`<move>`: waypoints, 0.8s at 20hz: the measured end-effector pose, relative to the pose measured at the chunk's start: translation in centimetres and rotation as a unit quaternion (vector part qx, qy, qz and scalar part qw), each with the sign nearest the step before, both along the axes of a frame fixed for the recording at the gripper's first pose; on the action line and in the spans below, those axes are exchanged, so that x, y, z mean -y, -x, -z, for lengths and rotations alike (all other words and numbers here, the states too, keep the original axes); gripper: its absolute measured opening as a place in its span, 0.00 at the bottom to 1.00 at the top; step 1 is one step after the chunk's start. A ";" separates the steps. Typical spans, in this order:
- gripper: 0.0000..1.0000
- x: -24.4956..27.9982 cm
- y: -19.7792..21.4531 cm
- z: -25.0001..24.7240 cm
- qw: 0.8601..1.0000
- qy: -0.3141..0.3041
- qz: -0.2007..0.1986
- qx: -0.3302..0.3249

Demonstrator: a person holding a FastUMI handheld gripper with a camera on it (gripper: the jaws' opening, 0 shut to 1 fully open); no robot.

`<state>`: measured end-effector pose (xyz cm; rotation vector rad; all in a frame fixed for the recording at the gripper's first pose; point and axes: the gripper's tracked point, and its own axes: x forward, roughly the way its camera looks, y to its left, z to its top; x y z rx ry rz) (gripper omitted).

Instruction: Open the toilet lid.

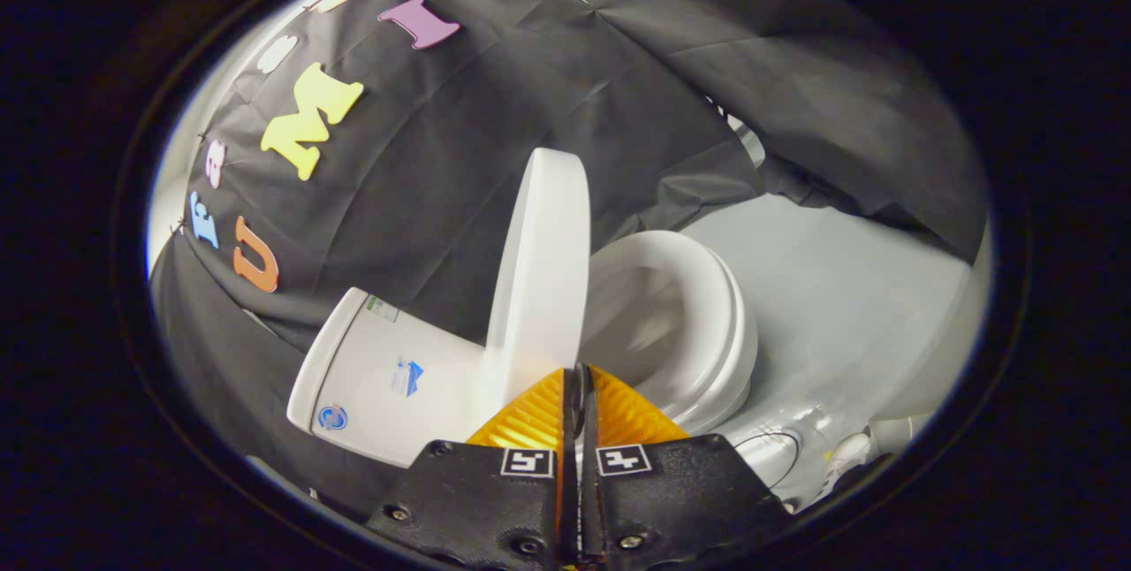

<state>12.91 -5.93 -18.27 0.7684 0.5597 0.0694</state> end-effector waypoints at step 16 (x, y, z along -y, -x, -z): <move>0.05 -3.2 0.3 -4.1 0.997 0.067 -0.003 0.026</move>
